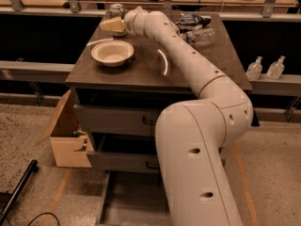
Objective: Place 7up can into bottom drawer
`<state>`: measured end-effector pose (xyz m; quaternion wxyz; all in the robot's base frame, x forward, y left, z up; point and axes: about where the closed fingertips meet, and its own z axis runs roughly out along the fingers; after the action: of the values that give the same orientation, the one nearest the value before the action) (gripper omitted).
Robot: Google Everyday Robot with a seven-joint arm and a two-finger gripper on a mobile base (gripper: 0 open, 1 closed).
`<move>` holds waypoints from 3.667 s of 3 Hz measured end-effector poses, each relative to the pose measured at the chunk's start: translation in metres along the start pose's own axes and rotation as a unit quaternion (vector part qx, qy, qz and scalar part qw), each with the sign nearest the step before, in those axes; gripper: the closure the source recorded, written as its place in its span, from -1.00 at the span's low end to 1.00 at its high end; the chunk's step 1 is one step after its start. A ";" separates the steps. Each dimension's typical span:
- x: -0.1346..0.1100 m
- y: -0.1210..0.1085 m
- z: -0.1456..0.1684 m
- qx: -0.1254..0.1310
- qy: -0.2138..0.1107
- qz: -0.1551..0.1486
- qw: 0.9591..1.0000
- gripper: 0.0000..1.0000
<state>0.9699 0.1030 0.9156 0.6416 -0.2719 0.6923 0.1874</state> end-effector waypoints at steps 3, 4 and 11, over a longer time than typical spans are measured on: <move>0.013 0.003 0.037 0.009 -0.004 0.019 1.000 -0.66; 0.014 0.006 0.044 0.007 -0.007 0.024 1.000 -0.26; -0.092 0.009 -0.247 -0.100 -0.099 0.027 0.990 1.00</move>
Offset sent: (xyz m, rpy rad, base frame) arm 0.0440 0.0198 -0.0122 0.0417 0.0150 -0.0376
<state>0.7721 -0.0275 1.0326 0.6709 -0.2960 0.6104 0.2993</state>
